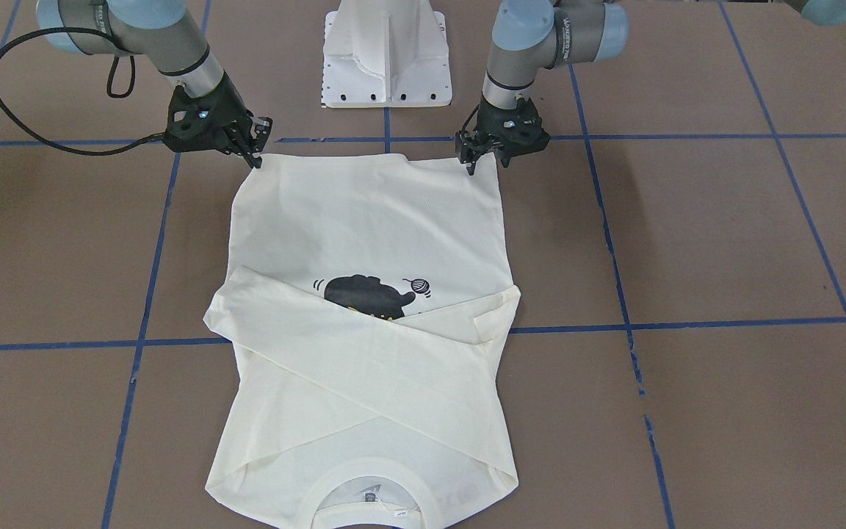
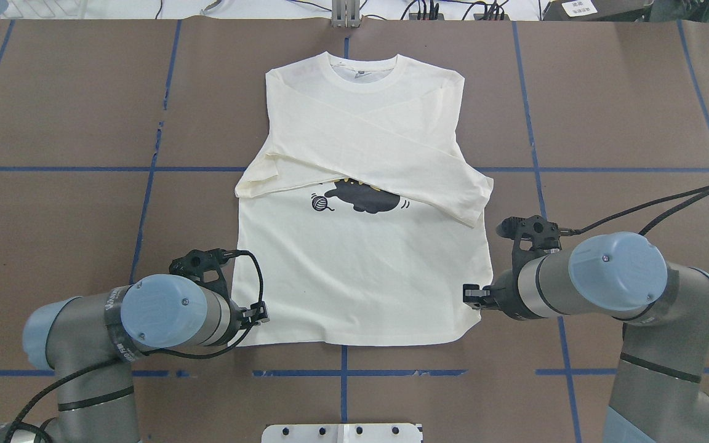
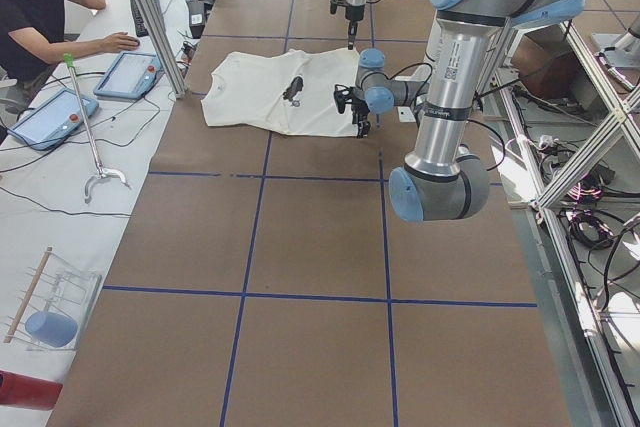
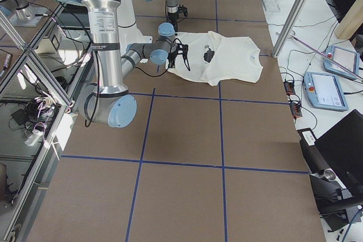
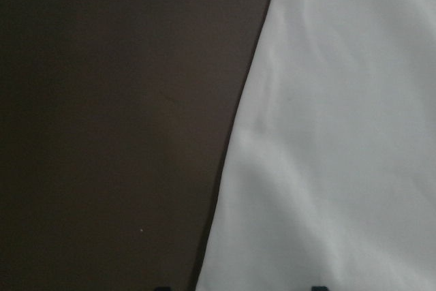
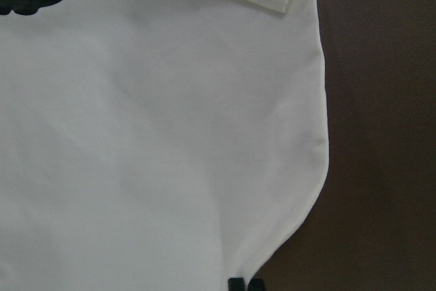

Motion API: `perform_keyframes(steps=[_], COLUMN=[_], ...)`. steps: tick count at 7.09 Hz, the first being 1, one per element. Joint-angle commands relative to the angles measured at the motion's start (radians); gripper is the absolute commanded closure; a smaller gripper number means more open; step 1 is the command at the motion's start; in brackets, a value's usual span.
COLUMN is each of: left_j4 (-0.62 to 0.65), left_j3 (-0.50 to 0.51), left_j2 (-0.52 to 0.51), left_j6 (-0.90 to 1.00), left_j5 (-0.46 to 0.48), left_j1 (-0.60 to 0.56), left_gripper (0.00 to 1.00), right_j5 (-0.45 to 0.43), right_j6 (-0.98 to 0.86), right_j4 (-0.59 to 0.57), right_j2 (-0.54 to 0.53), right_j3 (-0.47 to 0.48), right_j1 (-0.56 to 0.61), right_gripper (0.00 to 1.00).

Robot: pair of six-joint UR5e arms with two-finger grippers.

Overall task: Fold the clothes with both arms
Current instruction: 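Move both grippers to the hem corners nearest the robot and grasp them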

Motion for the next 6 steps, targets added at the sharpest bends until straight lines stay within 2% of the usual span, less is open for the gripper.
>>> perform_keyframes(steps=[1,4,6], left_j4=[0.012,0.024,0.025], left_j3=[0.002,-0.006,-0.004], left_j2=[0.000,-0.001,0.000], left_j6=[0.001,0.001,0.001], left_j5=[-0.001,-0.004,-0.004], left_j1=[0.015,0.016,0.016], left_gripper=[0.28,0.40,0.61], right_j5=[-0.001,-0.001,-0.001], right_j6=[0.000,0.000,-0.002], right_j4=[0.000,0.000,0.000], right_j2=[0.003,0.003,0.001], right_j3=[-0.001,-0.006,-0.006], right_j1=[0.005,0.007,0.008], right_gripper=[1.00,1.00,1.00])
